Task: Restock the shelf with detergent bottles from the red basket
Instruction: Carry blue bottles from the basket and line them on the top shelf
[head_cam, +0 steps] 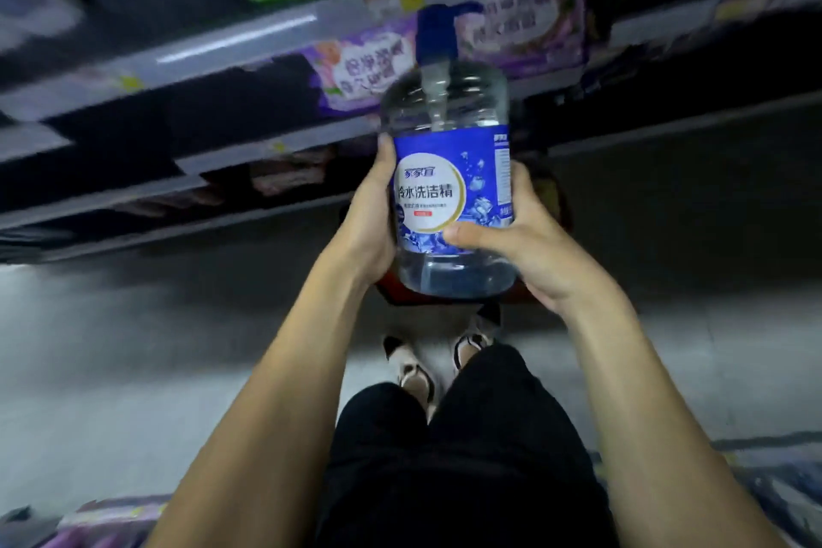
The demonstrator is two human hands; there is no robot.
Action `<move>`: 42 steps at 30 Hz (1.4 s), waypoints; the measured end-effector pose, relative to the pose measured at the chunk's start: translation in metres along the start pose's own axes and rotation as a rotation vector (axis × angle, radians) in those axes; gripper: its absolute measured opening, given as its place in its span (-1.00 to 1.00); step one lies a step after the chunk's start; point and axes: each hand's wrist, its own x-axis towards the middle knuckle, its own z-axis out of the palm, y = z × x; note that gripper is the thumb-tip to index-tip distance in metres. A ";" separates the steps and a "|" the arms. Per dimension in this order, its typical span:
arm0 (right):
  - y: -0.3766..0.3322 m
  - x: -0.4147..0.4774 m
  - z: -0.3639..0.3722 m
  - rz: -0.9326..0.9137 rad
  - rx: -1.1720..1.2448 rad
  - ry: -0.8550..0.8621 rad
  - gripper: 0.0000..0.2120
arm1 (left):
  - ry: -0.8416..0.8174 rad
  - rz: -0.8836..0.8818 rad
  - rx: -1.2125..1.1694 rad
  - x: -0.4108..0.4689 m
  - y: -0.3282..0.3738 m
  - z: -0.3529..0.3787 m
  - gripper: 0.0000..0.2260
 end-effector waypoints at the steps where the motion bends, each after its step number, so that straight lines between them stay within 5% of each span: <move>1: -0.014 -0.001 0.014 -0.034 -0.037 -0.036 -0.12 | 0.023 0.058 -0.002 -0.015 0.012 -0.008 -0.43; 11: -0.103 -0.026 0.216 -0.386 -0.285 -0.267 -0.27 | 0.099 0.572 -0.027 -0.162 0.108 -0.160 -0.35; 20: -0.106 -0.092 0.443 -0.549 -0.342 -0.502 -0.29 | 0.195 0.911 0.014 -0.337 0.136 -0.338 -0.54; 30: -0.140 -0.113 0.615 -0.661 -0.399 -0.710 -0.37 | 0.316 1.108 -0.033 -0.438 0.182 -0.462 -0.49; 36: -0.164 -0.085 0.702 -0.742 -0.310 -0.761 -0.39 | 0.342 1.211 0.010 -0.452 0.242 -0.529 -0.68; 42: -0.195 -0.037 0.782 -0.826 -0.218 -0.765 -0.38 | 0.369 1.262 0.091 -0.455 0.321 -0.591 -0.57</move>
